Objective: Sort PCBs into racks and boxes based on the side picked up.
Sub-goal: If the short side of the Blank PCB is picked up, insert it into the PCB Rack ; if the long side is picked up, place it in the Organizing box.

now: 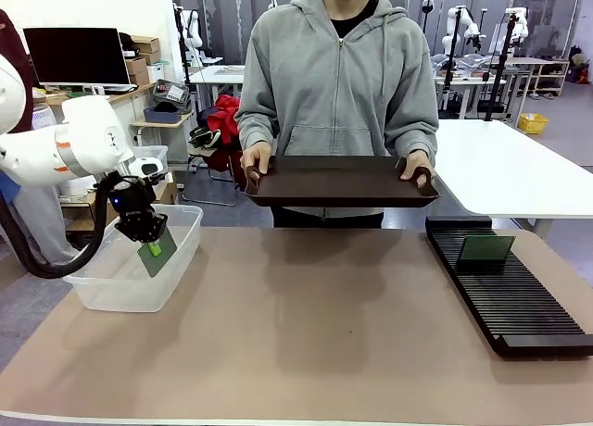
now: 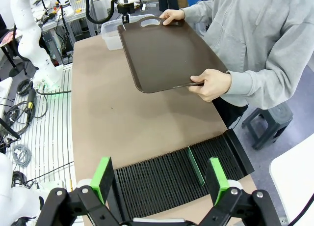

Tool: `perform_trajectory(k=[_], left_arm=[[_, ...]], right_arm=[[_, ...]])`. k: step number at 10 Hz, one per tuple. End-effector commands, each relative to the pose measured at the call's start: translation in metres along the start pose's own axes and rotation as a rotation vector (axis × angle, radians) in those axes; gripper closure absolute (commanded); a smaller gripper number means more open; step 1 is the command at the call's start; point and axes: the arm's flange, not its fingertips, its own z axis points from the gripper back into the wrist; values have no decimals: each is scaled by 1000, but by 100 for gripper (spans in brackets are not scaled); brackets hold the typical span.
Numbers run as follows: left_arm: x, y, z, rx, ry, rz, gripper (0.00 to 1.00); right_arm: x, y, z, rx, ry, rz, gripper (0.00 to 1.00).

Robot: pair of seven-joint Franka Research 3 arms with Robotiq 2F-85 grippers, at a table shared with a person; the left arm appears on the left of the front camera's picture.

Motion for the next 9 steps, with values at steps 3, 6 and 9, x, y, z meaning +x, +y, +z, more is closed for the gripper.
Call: perform_trajectory(k=[3, 6, 9], left_arm=[[0, 8, -18, -74, -26, 29, 97], [1, 15, -19, -56, -8, 51, 77], [3, 25, -5, -20, -24, 73, 38]], right_arm=[[0, 3, -1, 8, -3, 0, 0], [0, 3, -1, 8, -3, 0, 0], [0, 3, -1, 8, -3, 0, 0]])
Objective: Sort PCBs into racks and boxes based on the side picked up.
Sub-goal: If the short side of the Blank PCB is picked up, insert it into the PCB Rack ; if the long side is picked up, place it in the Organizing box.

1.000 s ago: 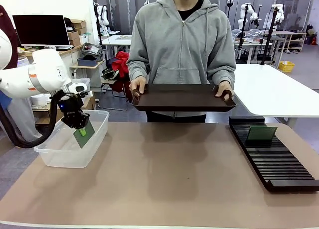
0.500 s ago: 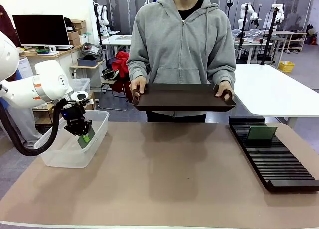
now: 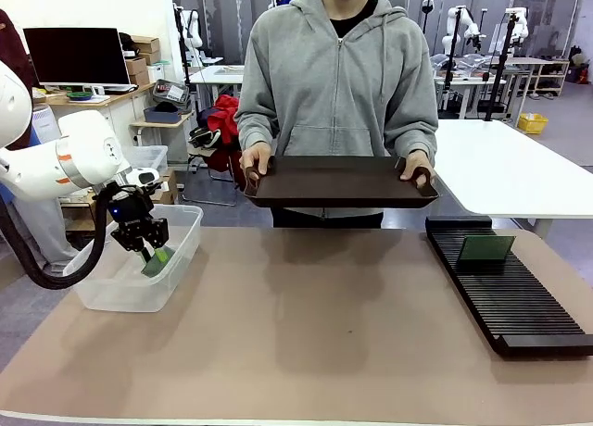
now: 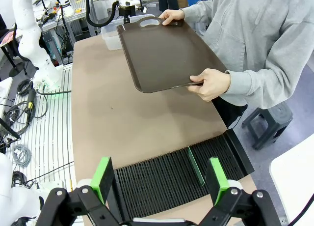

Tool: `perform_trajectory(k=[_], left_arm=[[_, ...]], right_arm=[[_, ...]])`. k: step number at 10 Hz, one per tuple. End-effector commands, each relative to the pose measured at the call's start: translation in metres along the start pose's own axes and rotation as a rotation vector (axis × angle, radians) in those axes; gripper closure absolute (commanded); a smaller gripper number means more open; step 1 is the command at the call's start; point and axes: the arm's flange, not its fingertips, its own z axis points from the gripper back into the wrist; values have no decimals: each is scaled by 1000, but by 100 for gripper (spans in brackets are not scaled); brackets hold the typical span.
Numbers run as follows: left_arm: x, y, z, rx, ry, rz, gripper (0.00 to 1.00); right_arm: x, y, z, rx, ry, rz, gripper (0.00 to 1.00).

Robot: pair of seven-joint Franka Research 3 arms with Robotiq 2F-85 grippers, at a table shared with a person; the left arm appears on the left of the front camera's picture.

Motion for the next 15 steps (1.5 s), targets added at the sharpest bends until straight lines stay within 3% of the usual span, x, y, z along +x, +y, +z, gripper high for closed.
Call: perform_trajectory(k=[1, 2, 3, 4, 5, 6, 7, 8, 15], left_arm=[[2, 7, 17, 46, -30, 15, 37], [3, 7, 25, 71, -30, 8, 18], [3, 6, 34, 89, -30, -12, 31], [2, 2, 42, 108, -39, -25, 0], [2, -2, 49, 115, -41, -45, 11], [1, -5, 55, 120, -49, -63, 0], [1, -8, 59, 122, -47, -77, 4], [1, -9, 60, 110, -49, -86, 0], [5, -11, 61, 109, -62, -89, 0]], right_arm=[[0, 3, -1, 8, -3, 0, 0], [0, 3, -1, 8, -3, 0, 0], [0, 3, -1, 8, -3, 0, 0], [0, 3, -1, 8, -3, 0, 0], [0, 3, -1, 8, -3, 0, 0], [0, 3, -1, 8, -3, 0, 0], [0, 3, -1, 8, -3, 0, 0], [0, 3, -1, 8, -3, 0, 0], [0, 3, -1, 8, -3, 0, 0]])
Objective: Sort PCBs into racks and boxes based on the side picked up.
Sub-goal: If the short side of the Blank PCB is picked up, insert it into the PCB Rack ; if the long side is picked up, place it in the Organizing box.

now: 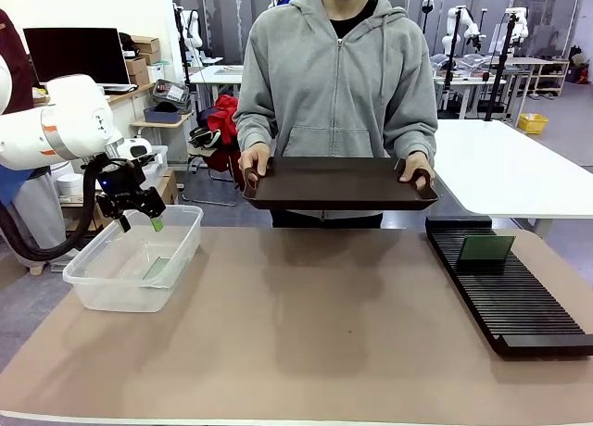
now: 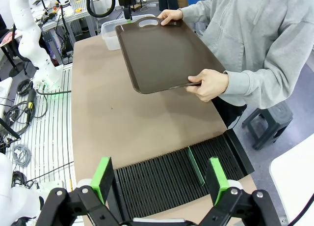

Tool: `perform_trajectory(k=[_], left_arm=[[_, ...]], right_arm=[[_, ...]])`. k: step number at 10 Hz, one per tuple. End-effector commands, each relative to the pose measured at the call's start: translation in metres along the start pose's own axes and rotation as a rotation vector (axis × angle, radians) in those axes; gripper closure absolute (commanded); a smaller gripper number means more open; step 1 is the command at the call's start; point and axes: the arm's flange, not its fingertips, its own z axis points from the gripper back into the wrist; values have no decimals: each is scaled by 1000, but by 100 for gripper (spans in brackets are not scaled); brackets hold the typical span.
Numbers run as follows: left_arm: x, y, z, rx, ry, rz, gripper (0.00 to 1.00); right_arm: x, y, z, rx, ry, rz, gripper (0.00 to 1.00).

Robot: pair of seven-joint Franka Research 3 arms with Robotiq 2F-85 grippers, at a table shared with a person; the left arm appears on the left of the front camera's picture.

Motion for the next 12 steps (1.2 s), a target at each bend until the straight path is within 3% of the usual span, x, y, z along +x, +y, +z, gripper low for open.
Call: perform_trajectory(k=[1, 8, 10, 12], left_arm=[[0, 0, 0, 6, 2, -5, 0], [0, 0, 0, 0, 1, 0, 0], [-11, 14, 50, -59, 30, -140, 0], [-21, 24, 101, -139, -40, -267, 0]], right_arm=[[0, 3, -1, 8, -3, 0, 0], [0, 3, -1, 8, -3, 0, 0], [0, 3, -1, 8, -3, 0, 0], [0, 3, -1, 8, -3, 0, 0]])
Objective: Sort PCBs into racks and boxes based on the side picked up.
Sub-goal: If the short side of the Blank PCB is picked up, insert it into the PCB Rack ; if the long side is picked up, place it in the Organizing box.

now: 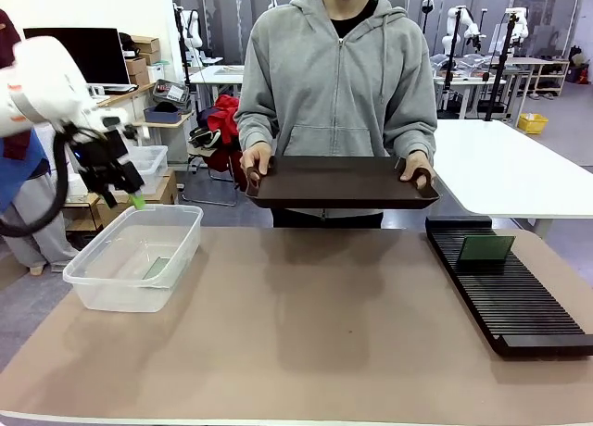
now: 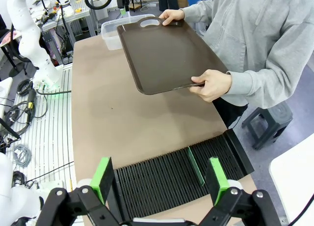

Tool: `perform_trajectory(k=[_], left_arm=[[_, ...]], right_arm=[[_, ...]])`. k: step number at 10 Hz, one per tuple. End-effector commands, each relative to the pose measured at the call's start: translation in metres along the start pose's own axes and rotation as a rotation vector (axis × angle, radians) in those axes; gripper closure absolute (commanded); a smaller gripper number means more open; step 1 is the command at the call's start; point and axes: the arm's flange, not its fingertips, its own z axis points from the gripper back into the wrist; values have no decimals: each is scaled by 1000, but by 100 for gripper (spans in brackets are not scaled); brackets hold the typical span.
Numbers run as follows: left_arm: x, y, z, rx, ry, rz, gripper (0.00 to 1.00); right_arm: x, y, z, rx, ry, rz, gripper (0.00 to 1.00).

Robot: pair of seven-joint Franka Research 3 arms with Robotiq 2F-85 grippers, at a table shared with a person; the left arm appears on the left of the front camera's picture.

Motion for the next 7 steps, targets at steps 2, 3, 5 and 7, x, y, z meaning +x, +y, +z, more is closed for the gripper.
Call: perform_trajectory(k=[2, 3, 5, 7], left_arm=[[-14, 13, 77, -203, -77, -229, 0], [-24, 14, 99, -248, -105, -306, 0], [-33, 15, 149, -280, -167, -454, 0], [-55, 20, 170, -302, -261, -581, 0]], right_arm=[[0, 3, -1, 8, -3, 1, 0], [0, 3, -1, 8, -3, 1, 0], [0, 3, -1, 8, -3, 1, 0], [0, 3, -1, 8, -3, 1, 0]])
